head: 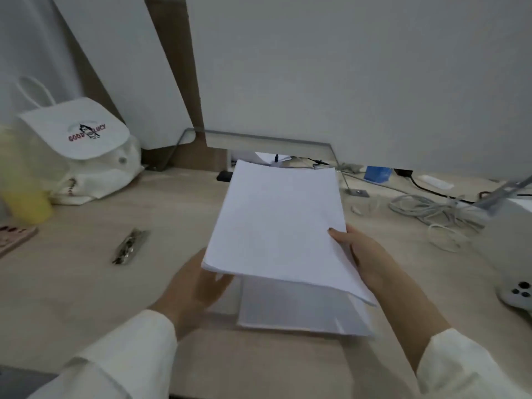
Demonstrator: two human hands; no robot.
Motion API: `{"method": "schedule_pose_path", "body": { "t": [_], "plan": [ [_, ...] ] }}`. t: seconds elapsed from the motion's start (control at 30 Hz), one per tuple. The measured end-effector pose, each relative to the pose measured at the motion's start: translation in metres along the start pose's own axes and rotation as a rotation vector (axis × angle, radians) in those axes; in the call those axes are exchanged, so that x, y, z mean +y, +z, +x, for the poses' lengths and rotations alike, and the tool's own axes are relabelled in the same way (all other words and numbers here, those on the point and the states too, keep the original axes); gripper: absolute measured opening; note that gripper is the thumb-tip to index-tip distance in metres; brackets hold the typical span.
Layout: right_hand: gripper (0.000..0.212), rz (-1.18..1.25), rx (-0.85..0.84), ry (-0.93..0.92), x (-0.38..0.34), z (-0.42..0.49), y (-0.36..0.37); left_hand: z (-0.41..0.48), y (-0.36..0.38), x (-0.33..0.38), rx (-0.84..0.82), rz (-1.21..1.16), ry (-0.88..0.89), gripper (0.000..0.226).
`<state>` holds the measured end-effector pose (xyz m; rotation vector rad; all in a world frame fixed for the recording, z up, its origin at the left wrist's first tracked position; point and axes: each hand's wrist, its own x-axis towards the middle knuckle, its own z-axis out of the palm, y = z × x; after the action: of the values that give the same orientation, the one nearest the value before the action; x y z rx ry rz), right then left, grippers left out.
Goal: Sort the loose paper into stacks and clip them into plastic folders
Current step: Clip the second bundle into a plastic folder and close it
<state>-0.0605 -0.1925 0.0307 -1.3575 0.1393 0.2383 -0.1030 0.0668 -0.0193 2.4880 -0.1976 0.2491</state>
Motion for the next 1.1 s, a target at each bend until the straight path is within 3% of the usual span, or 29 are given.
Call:
{"method": "schedule_pose_path", "body": {
  "t": [0.07,0.17,0.3,0.4,0.53,0.6,0.73,0.93,1.1],
  "plan": [
    [0.021,-0.027,-0.019,0.018,0.006,0.012,0.018,0.007,-0.030,-0.043,0.033,0.028,-0.117,0.052],
    [0.019,-0.059,-0.049,0.037,0.017,0.031,0.051,0.017,-0.063,-0.111,0.042,0.104,-0.423,0.052],
    [0.020,-0.107,-0.066,0.044,0.031,0.056,0.099,0.027,-0.087,-0.158,-0.001,-0.130,-0.692,0.050],
    [0.019,-0.149,-0.044,0.052,0.041,0.069,0.119,0.039,-0.095,-0.163,-0.057,-0.235,-0.736,0.013],
    [0.021,-0.210,-0.032,0.056,0.053,0.088,0.141,0.048,-0.105,-0.175,-0.090,-0.395,-0.831,0.031],
    [0.021,-0.230,-0.016,0.062,0.059,0.095,0.147,0.044,-0.110,-0.176,-0.114,-0.553,-0.828,0.031],
    [0.019,-0.246,-0.018,0.088,0.065,0.104,0.149,0.027,-0.112,-0.183,-0.143,-0.796,-0.718,0.008],
    [0.016,-0.284,-0.040,0.077,0.082,0.105,0.146,0.007,-0.102,-0.193,-0.241,-0.954,-0.615,0.029],
    [0.018,-0.304,-0.044,0.052,0.087,0.108,0.141,0.003,-0.098,-0.196,-0.266,-0.942,-0.569,0.022]
  ]
}}
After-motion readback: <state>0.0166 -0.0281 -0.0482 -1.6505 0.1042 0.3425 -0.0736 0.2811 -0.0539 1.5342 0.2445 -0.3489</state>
